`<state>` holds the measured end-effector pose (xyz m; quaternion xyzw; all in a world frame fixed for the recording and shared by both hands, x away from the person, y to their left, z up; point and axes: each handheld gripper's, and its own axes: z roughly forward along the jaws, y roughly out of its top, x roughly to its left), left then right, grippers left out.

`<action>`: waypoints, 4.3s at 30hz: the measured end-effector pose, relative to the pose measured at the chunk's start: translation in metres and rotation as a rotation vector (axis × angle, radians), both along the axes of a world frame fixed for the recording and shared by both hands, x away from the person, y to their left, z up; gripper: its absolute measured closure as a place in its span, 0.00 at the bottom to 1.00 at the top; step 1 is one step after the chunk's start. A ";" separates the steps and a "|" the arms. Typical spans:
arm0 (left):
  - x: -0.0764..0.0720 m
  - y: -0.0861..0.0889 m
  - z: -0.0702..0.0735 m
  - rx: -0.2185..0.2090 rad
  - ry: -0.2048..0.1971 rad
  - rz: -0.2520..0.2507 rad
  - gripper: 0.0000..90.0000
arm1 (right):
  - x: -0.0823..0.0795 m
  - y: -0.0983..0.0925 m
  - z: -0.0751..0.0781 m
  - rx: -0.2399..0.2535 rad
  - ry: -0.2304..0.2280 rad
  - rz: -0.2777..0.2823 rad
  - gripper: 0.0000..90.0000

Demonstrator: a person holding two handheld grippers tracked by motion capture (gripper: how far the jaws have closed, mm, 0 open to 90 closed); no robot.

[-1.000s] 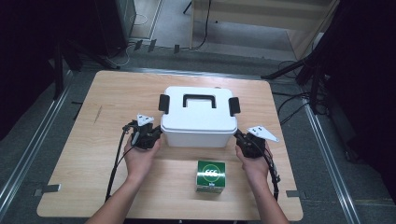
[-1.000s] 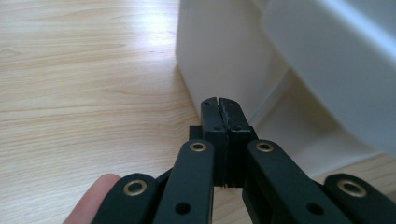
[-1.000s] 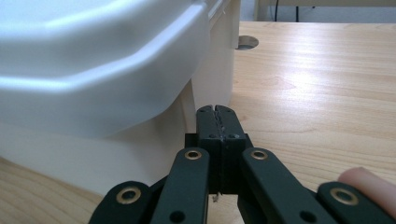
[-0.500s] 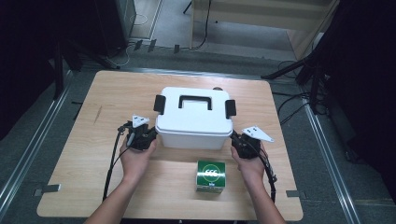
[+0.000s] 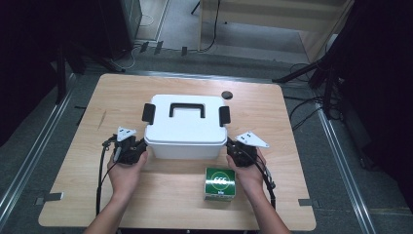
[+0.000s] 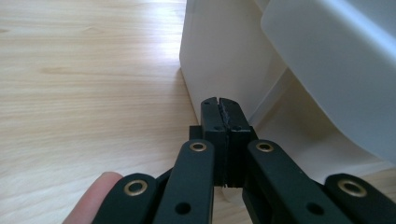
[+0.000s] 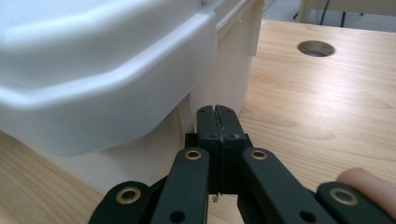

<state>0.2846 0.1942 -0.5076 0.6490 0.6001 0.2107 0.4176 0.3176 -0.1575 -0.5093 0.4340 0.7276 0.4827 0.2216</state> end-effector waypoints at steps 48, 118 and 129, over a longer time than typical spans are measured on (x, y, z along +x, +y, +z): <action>-0.077 0.092 -0.041 0.209 -0.032 0.231 0.10 | 0.052 -0.014 0.149 -0.551 0.032 0.420 0.44; -0.069 0.085 -0.044 0.269 0.008 0.213 0.10 | 0.129 0.182 0.149 -1.088 0.182 0.895 0.82; -0.069 0.085 -0.043 0.261 0.011 0.208 0.10 | 0.129 0.192 0.140 -1.106 0.162 0.910 0.80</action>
